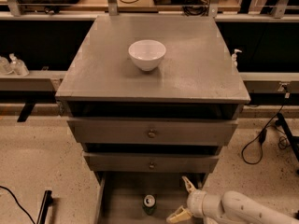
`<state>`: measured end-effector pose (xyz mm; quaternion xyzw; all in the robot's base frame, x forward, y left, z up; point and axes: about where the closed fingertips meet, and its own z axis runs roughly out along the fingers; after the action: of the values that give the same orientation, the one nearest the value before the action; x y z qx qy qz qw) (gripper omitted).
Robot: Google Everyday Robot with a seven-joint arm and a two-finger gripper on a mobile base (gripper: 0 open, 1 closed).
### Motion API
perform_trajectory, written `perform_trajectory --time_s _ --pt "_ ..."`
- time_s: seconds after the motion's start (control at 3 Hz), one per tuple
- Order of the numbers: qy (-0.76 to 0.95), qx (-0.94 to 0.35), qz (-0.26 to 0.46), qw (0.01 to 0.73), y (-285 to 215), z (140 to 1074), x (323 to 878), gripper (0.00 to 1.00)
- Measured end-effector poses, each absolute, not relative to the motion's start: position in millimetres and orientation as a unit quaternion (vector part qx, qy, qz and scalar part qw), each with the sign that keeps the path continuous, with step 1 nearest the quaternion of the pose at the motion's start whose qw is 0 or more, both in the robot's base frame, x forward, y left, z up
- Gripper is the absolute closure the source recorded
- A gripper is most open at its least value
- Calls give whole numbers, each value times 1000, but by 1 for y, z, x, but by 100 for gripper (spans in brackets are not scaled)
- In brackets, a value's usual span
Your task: Pick green can from bottom drawer and place on counter
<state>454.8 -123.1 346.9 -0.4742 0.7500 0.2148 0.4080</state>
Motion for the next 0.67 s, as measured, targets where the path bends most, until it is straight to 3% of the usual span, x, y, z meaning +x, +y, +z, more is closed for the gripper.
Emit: perform_trajectory --time_s 0.67 --pt "723 -492 242 420 -101 245 466 0"
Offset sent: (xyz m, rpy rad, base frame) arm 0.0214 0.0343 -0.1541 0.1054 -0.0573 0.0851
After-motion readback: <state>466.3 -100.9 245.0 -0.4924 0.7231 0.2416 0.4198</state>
